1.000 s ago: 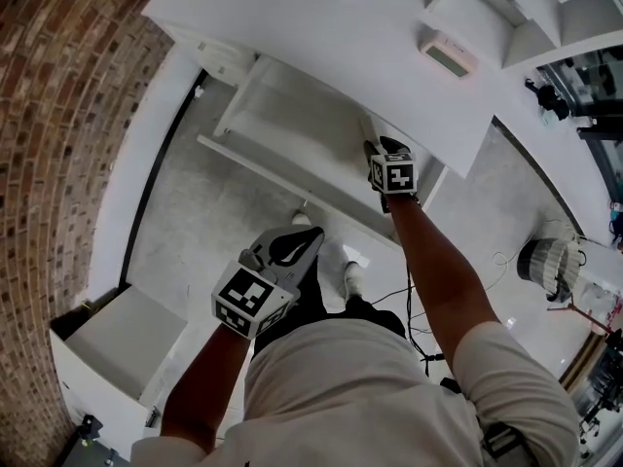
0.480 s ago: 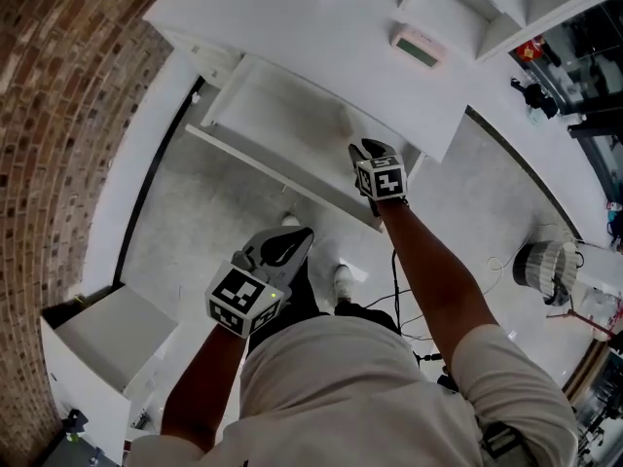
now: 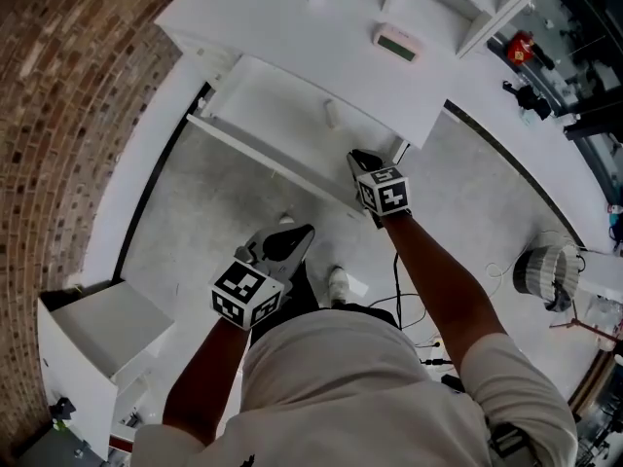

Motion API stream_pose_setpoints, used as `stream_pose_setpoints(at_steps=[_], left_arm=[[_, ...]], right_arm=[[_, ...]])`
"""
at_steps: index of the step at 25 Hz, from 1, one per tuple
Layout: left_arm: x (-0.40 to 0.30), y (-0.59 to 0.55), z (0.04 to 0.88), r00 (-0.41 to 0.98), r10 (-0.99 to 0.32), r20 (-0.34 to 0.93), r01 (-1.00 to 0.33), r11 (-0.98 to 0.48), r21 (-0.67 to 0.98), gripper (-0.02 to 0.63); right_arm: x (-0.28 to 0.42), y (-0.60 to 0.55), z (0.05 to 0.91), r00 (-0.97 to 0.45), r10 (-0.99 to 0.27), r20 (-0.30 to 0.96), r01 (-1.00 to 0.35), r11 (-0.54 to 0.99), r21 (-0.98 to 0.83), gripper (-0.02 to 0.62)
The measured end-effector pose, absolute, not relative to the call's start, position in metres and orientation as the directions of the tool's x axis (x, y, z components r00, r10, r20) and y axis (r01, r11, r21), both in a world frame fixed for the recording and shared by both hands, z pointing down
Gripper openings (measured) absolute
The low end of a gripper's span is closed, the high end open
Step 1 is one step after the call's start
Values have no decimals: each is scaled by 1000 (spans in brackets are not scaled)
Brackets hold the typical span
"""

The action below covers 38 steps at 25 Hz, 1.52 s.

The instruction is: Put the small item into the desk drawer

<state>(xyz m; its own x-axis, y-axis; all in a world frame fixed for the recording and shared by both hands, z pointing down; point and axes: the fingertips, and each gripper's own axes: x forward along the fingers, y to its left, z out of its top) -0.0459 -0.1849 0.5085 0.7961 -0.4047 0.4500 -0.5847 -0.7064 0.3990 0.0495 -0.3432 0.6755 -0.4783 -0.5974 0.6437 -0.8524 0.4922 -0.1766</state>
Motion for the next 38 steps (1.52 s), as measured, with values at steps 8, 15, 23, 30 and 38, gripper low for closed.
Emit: stream_pose_setpoints(at_steps=[8,15,23,30,38], left_arm=[[-49,-155,491,758,-483,438,-640,-680,358,5],[-52,-124,481,742,-498,450,-658,-669,345,5],[-33,-95,467,750,-496,438,-647,-689,327,5],[-22,-62,465,751,-488,445,-643,-692,327,5],[-13,-35,469,748,-479,459,-644,-692,326,5]], right_arm=[[65,-273,635,-548,-579,604,-803,568,-183,9],[78,-204,602,-598,-556,577,-770,599,-221,9],[97,-146,559,-642,-546,538,-738,630,-241,9],[109,-100,533,-674,-525,519,-711,651,-265,11],[108,-55,522,-713,-476,515,-664,695,-277,11]])
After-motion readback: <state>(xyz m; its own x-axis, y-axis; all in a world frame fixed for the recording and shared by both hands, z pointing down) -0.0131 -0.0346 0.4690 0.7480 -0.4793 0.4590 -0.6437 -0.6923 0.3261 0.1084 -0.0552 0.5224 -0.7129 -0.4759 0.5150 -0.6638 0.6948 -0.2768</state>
